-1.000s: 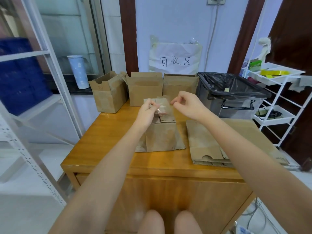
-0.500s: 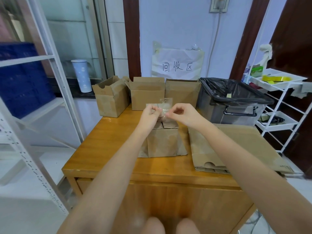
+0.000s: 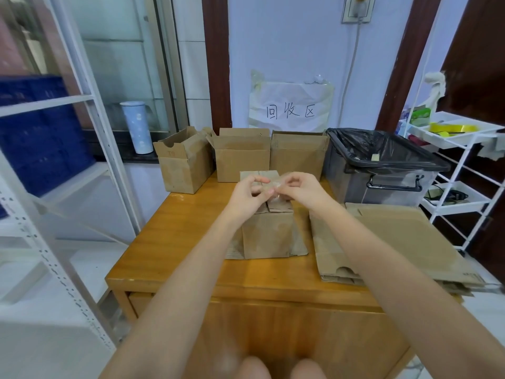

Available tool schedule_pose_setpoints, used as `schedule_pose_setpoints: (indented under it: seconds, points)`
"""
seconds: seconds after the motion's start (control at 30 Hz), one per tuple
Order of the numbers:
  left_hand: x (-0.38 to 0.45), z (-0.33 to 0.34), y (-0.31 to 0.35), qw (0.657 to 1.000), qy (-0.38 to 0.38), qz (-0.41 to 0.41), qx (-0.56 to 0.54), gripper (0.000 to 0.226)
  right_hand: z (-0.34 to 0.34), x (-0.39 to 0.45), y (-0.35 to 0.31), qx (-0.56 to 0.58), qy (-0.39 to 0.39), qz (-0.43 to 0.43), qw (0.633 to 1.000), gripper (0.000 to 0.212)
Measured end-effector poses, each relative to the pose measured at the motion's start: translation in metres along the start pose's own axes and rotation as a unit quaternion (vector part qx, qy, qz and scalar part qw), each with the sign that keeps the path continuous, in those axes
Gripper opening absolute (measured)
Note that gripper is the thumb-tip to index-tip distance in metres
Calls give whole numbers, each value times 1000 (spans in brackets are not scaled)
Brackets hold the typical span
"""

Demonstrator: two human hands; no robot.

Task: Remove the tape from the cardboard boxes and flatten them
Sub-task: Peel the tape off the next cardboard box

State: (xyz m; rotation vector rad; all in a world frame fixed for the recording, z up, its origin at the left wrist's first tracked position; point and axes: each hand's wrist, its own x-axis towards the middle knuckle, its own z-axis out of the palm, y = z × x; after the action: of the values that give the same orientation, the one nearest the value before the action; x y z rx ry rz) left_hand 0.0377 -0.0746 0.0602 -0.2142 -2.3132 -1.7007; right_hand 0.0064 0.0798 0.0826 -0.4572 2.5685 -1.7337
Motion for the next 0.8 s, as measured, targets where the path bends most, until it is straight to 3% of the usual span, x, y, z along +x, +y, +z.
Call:
schedule_pose_setpoints:
  seconds: [0.1,0.2,0.27,0.5,0.67,0.8]
  points:
    - [2,2,-1,999,32,1,25,19,-14,2,-2,72,-77,36,994,13]
    - [4,4,0,999,39,1,28,18,-20,3,-4,127,-85,76,985,41]
    - [4,4,0,999,35,5,28,17,-19,4,-3,91,-78,58,991,54]
    - [0,5,0,999,30,22,17,14,-7,3,5,22,-41,-39,998,13]
    - [0,6,0,999,32,22,1,14,5,-3,12,-37,77,-152,985,17]
    - [-1,6,0,999,32,19,-11,18,10,-9,19,-89,99,-208,969,14]
